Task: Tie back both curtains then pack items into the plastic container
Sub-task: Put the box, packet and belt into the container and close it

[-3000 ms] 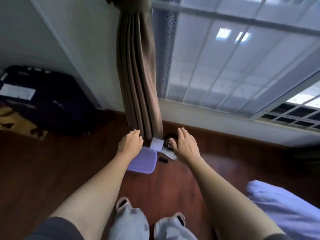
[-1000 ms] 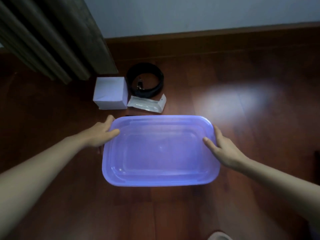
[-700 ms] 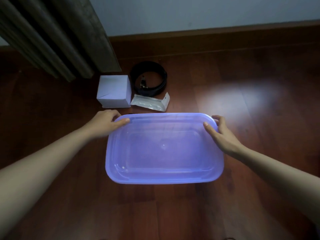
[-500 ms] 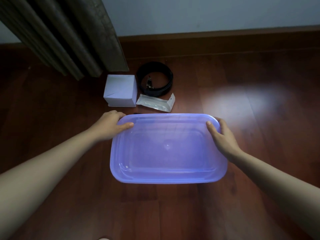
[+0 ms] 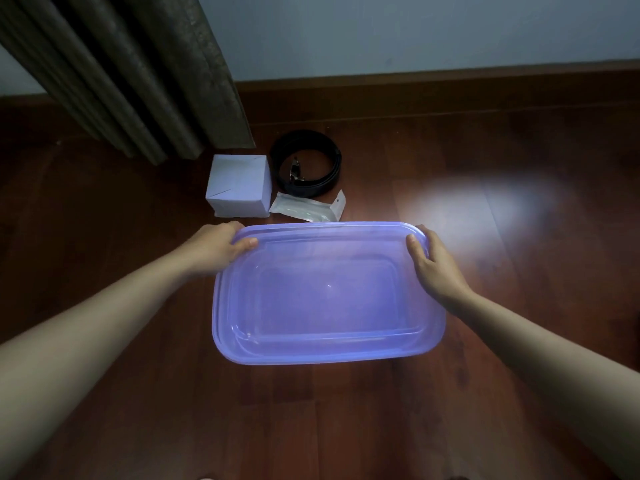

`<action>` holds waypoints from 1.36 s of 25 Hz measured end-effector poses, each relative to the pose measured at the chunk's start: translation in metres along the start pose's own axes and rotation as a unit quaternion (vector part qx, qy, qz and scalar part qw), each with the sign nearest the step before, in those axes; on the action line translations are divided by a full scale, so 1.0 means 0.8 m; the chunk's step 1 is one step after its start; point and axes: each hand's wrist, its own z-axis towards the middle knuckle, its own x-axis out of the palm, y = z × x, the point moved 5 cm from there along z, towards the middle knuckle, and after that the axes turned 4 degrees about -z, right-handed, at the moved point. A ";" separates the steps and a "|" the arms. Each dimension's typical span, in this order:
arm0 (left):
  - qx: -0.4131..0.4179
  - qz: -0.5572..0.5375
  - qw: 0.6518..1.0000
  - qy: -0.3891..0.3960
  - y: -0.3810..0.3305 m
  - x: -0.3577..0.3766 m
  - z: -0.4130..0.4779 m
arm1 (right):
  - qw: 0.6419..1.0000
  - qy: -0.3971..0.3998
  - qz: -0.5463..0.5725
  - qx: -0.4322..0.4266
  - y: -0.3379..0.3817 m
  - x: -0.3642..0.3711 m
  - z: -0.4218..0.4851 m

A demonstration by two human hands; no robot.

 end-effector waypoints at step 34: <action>0.190 0.254 0.947 0.047 -0.123 0.119 0.022 | 0.767 -0.376 0.108 0.508 -0.188 -0.085 -0.031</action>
